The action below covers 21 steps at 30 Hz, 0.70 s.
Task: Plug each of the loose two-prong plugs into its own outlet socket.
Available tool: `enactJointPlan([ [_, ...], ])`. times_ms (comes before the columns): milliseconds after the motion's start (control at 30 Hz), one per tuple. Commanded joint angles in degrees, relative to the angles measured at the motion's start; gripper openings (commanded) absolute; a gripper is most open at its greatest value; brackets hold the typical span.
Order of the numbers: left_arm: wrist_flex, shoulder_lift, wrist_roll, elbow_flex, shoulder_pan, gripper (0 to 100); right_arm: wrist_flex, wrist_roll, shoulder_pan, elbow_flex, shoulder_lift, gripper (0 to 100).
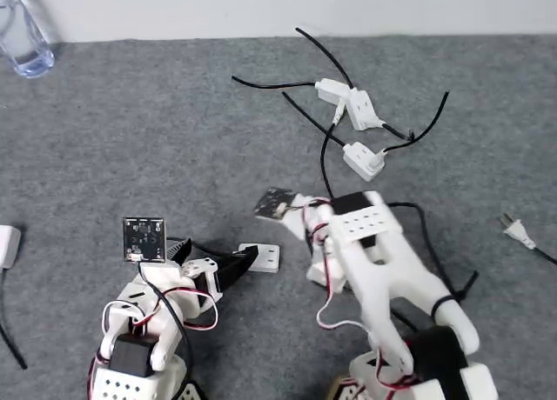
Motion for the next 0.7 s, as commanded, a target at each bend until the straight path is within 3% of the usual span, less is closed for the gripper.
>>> enactJointPlan([
  [0, 0.2, -0.8, 0.4, -0.7, -0.1, 42, -0.7, -1.7, -2.5, -2.2, -1.5, 22.4],
  [367, 0.8, -0.8, 0.4, -0.6, -0.2, 42, -10.3, 1.1, -2.7, 1.6, 6.4, 22.3],
  [667, 0.6, -0.8, 0.3, -0.6, -0.2, 42, -10.4, -2.0, -3.1, 1.4, 9.1, 17.8],
])
